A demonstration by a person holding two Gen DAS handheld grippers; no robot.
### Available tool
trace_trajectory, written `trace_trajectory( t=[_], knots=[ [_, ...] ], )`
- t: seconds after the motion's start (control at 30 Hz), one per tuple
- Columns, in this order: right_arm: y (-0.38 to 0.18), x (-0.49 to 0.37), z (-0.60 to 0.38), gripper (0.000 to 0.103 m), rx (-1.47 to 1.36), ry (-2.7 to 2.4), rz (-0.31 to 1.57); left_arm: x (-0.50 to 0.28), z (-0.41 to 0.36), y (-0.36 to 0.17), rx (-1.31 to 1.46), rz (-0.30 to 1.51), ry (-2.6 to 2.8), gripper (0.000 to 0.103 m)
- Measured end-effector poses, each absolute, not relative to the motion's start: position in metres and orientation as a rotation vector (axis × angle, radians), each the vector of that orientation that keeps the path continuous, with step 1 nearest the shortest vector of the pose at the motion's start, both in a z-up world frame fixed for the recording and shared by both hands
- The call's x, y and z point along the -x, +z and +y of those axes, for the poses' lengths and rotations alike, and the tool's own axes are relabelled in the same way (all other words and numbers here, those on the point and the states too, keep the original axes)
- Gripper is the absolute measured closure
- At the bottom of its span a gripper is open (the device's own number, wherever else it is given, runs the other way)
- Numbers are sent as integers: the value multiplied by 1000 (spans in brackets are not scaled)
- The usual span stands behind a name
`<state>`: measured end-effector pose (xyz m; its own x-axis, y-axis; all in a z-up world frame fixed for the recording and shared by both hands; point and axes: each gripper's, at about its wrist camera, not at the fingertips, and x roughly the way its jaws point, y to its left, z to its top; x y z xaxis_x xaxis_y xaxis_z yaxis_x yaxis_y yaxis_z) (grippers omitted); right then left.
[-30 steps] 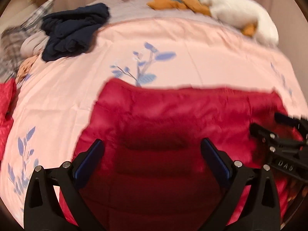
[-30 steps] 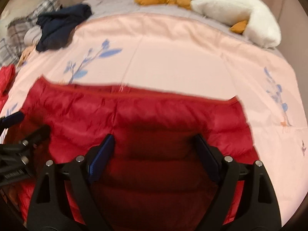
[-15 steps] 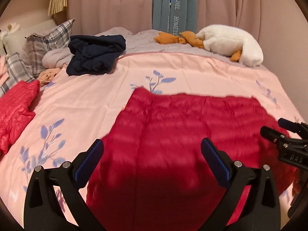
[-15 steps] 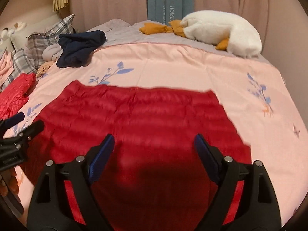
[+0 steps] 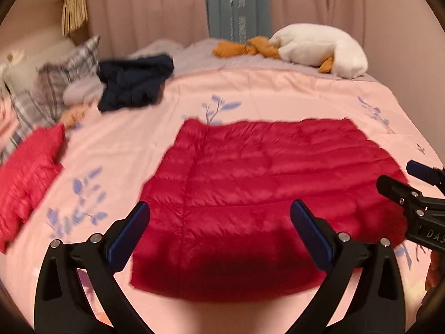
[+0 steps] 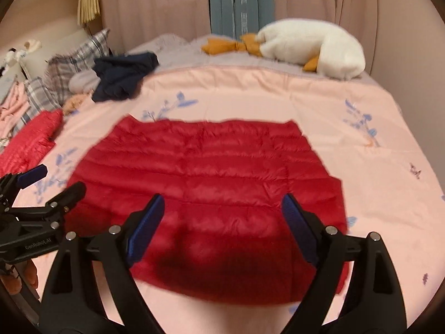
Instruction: Fold large clothes
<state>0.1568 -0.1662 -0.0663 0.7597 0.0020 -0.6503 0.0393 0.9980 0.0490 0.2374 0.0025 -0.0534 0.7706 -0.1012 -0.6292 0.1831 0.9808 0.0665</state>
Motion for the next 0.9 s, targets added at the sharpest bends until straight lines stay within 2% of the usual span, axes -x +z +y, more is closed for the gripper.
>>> trace_trajectory(
  t=[0.13,0.43,0.63,0.9],
  knots=[
    [-31,-117,-163,2,-68,-33,633,-202,0,-19,-127,620,-164,1],
    [31,-26,-167,2,-95,-93,524,-116,11,43,-64,512,-188,1],
    [29,12,-162,2,-98,-90,527,-82,12,35,-55,544,-152,1],
    [0,34,-146,2,-75,-110,557,-68,14,-5,-64,651,-160,1]
  ],
)
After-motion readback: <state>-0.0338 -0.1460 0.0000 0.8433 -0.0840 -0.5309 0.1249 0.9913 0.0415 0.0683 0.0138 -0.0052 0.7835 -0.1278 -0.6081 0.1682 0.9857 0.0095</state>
